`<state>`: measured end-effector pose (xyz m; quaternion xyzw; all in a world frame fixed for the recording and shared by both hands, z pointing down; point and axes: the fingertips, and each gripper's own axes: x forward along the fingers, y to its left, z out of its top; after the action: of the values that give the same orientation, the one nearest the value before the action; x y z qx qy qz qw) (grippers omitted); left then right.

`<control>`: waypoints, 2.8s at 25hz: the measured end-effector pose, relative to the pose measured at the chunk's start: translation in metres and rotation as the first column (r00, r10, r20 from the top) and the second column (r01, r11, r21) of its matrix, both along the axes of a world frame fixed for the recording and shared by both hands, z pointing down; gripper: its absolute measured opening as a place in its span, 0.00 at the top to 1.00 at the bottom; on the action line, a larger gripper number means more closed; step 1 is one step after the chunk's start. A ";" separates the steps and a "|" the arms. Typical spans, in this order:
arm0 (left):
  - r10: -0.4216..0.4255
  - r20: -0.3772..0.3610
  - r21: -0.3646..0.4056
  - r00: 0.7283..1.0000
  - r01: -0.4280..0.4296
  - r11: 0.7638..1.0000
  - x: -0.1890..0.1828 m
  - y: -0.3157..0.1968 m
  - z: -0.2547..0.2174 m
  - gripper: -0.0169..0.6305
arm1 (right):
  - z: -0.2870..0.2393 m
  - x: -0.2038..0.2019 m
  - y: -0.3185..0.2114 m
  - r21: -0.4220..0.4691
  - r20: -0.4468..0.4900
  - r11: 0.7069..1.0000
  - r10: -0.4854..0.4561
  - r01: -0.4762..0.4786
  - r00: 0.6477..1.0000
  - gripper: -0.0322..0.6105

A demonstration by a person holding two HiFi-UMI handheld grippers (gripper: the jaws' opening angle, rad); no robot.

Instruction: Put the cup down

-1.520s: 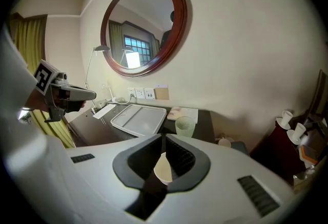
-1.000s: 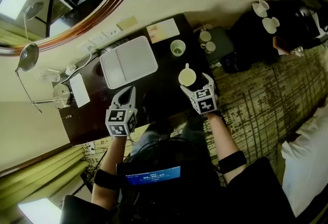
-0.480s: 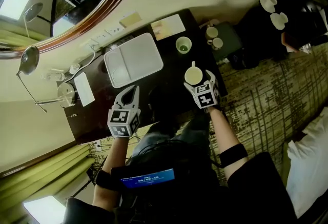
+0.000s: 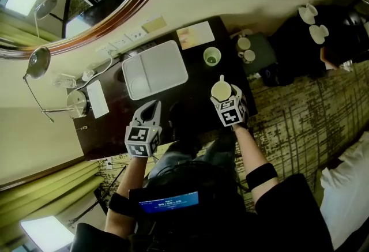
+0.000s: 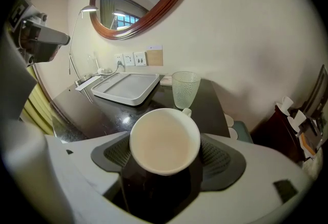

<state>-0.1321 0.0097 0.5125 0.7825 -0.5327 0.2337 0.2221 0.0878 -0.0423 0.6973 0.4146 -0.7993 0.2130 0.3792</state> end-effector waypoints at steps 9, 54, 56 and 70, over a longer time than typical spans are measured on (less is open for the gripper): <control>0.033 -0.017 0.003 0.999 -0.033 0.999 0.003 0.001 0.010 0.97 | -0.005 -0.005 0.010 0.010 0.013 0.999 -0.051 0.051 0.999 0.30; -0.300 0.001 0.061 0.954 0.299 0.952 -0.129 -0.044 0.035 0.97 | -0.129 -0.337 -0.072 0.213 0.071 0.763 -0.635 0.610 0.770 0.30; -0.320 0.002 0.053 0.947 0.319 0.946 -0.140 -0.048 0.041 0.97 | -0.125 -0.357 -0.081 0.225 0.064 0.752 -0.646 0.620 0.760 0.30; -0.386 0.023 0.056 0.922 0.384 0.922 -0.171 -0.071 0.070 0.97 | -0.076 -0.448 -0.106 0.217 0.059 0.678 -0.727 0.702 0.684 0.30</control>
<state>-0.3030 -0.0614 0.5825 0.6639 -0.6854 0.1852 0.2347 -0.3602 -0.1486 0.6209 0.0847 -0.9378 0.0044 0.3368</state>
